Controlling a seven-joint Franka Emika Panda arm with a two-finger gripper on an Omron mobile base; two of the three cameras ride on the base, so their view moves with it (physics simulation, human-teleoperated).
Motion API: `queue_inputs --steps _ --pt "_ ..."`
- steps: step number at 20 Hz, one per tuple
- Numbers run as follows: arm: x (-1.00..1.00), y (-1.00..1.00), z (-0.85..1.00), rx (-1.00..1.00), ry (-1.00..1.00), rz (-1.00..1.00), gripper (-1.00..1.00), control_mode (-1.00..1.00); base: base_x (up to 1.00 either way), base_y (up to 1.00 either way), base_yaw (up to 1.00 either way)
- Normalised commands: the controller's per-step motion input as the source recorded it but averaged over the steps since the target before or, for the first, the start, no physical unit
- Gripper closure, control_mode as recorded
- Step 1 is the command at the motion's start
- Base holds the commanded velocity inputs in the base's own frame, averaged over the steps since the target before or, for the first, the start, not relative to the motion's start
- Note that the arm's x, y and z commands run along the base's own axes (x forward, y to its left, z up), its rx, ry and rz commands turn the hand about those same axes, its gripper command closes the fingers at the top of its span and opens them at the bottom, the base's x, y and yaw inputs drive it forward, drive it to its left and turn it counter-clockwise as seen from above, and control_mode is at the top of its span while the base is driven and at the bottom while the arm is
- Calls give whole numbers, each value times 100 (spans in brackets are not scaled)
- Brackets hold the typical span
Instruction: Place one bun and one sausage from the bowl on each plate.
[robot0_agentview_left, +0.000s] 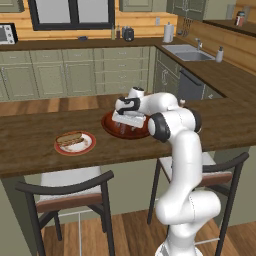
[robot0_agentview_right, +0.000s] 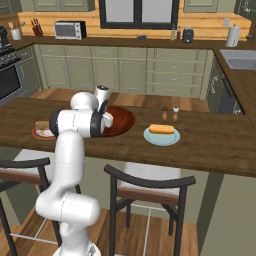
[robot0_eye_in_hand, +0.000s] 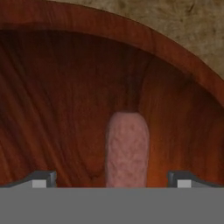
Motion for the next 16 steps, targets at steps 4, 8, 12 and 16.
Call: queue_inputs --steps 4,8,12,16 --pt "6 0 -4 0 0 0 -100 -100 0 0 0" --pt "6 2 -9 0 0 0 -100 -100 0 0 0" --pt "11 8 -5 0 0 0 -100 -100 0 0 0" --pt "14 4 0 0 0 0 -100 -100 0 0 0"
